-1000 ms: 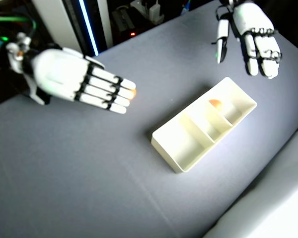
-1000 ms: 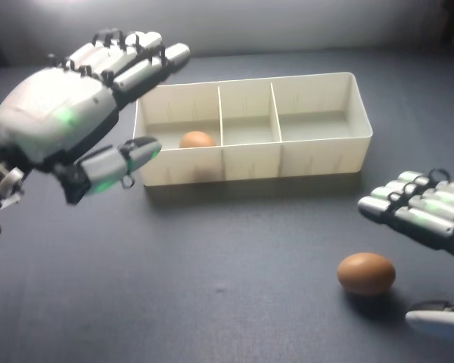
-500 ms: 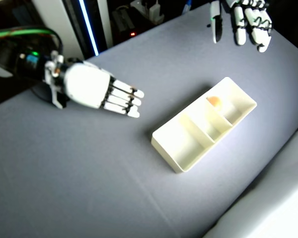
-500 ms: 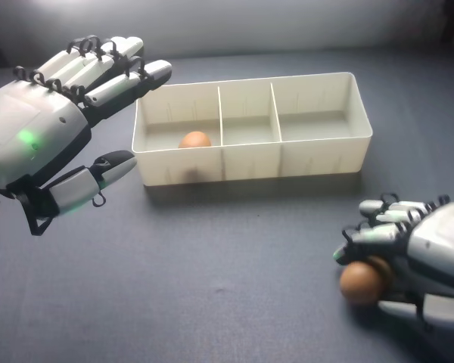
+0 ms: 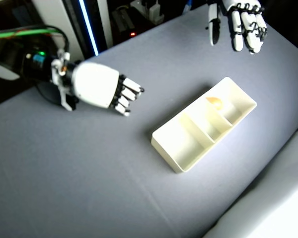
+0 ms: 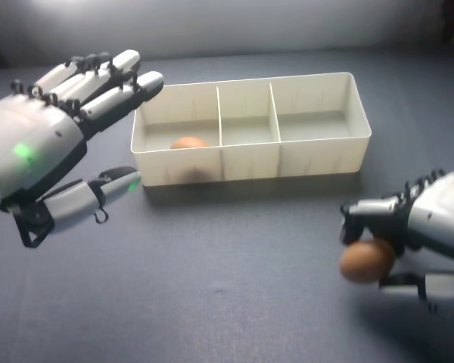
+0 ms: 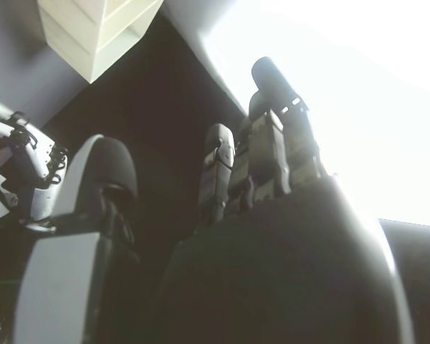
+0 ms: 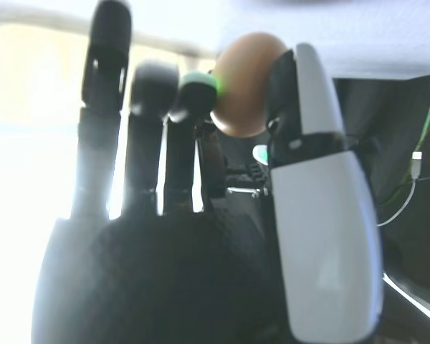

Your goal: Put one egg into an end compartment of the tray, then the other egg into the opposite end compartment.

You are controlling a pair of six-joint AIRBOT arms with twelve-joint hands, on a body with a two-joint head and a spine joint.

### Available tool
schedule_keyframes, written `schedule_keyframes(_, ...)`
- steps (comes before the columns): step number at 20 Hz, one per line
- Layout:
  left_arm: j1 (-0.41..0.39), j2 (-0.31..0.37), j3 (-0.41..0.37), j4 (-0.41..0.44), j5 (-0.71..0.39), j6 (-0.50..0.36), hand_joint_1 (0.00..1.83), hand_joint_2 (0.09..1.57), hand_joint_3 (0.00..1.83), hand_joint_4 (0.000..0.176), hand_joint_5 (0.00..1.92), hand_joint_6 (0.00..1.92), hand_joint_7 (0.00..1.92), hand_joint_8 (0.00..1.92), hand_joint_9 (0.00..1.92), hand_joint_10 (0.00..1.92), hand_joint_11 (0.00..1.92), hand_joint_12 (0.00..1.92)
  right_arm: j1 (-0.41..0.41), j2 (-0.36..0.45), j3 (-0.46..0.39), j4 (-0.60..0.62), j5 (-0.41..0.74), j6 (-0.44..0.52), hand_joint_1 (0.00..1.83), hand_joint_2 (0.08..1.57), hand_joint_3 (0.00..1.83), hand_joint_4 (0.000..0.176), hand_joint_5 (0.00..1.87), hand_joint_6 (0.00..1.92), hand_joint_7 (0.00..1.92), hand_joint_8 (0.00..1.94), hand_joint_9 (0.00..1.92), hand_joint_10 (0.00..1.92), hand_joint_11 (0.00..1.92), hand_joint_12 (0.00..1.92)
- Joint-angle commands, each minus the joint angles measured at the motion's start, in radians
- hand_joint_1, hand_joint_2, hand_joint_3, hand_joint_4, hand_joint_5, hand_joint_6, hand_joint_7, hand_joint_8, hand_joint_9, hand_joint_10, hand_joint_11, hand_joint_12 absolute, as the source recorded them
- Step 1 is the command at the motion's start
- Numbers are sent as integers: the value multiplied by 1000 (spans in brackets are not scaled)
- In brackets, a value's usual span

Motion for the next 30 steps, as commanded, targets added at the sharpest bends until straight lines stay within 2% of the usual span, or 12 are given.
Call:
schedule_keyframes(1, 5, 1, -2, -11, -131, -6, 496, 1411, 0, 19, 188, 17, 54, 11, 151, 28, 0, 1252, 34, 15, 2, 3, 178, 10, 1143, 1355, 12, 0, 496, 1465, 671, 1815, 910, 1918, 980, 1921)
schedule_keyframes(2, 26, 2, -7, -20, -144, -12, 496, 1411, 0, 19, 188, 17, 54, 11, 151, 28, 0, 1252, 59, 20, 10, 1, 183, 10, 1143, 1355, 12, 0, 496, 1465, 671, 1815, 910, 1918, 980, 1921)
schedule_keyframes(3, 49, 3, -14, -34, -159, -12, 482, 1392, 0, 52, 203, 12, 73, 5, 197, 38, 0, 1369, 87, 20, 22, 1, 184, 10, 1135, 1365, 8, 0, 494, 1479, 651, 1846, 887, 1915, 953, 1921)
schedule_keyframes(9, 142, -3, -35, -89, -212, -37, 569, 1384, 0, 25, 237, 11, 105, 4, 227, 47, 0, 1373, 207, 15, 97, 28, 183, 10, 1298, 1324, 0, 0, 510, 1520, 625, 1599, 598, 1755, 482, 1879)
schedule_keyframes(10, 146, -4, -35, -90, -214, -40, 591, 1383, 0, 16, 251, 14, 118, 6, 248, 56, 0, 1405, 226, 8, 114, 37, 180, 10, 1160, 1333, 1, 0, 496, 1574, 703, 1584, 722, 1619, 677, 1830)
schedule_keyframes(12, 149, -8, -35, -90, -218, -43, 521, 1408, 2, 66, 184, 3, 44, 2, 141, 6, 0, 1132, 267, -15, 157, 60, 147, 9, 1084, 1369, 5, 0, 456, 1662, 659, 1651, 722, 1636, 734, 1891)
schedule_keyframes(17, 153, -17, -31, -90, -224, -49, 517, 1407, 2, 60, 194, 3, 55, 3, 158, 10, 0, 1107, 389, -107, 281, 76, -16, 0, 1171, 1350, 4, 0, 404, 1621, 696, 1599, 782, 1672, 824, 1898)
schedule_keyframes(19, 153, -23, -25, -91, -224, -58, 533, 1401, 0, 68, 187, 3, 59, 1, 158, 6, 0, 1058, 408, -144, 318, 115, -78, -44, 878, 1269, 0, 0, 13, 646, 57, 987, 99, 1457, 215, 1921)
schedule_keyframes(20, 153, -24, -24, -91, -225, -60, 533, 1401, 0, 68, 187, 3, 59, 1, 158, 6, 0, 1058, 408, -155, 328, 125, -94, -56, 878, 1269, 0, 0, 13, 646, 57, 987, 99, 1457, 215, 1921)
schedule_keyframes(22, 153, -28, -25, -95, -233, -61, 480, 1407, 1, 85, 159, 0, 34, 0, 120, 1, 0, 948, 408, -164, 336, 150, -123, -88, 666, 1219, 0, 0, 0, 22, 7, 169, 0, 668, 1, 1717)
schedule_keyframes(28, 167, -27, -33, -107, -262, -69, 410, 1396, 1, 108, 122, 0, 21, 1, 80, 0, 0, 813, 408, -166, 329, 176, -136, -114, 501, 1219, 4, 12, 0, 0, 0, 1, 0, 57, 0, 1436)
schedule_keyframes(30, 169, -26, -34, -108, -264, -69, 350, 1393, 0, 145, 35, 5, 0, 0, 1, 0, 0, 467, 408, -166, 327, 176, -136, -114, 313, 1279, 1, 42, 0, 0, 0, 0, 0, 0, 0, 1777)
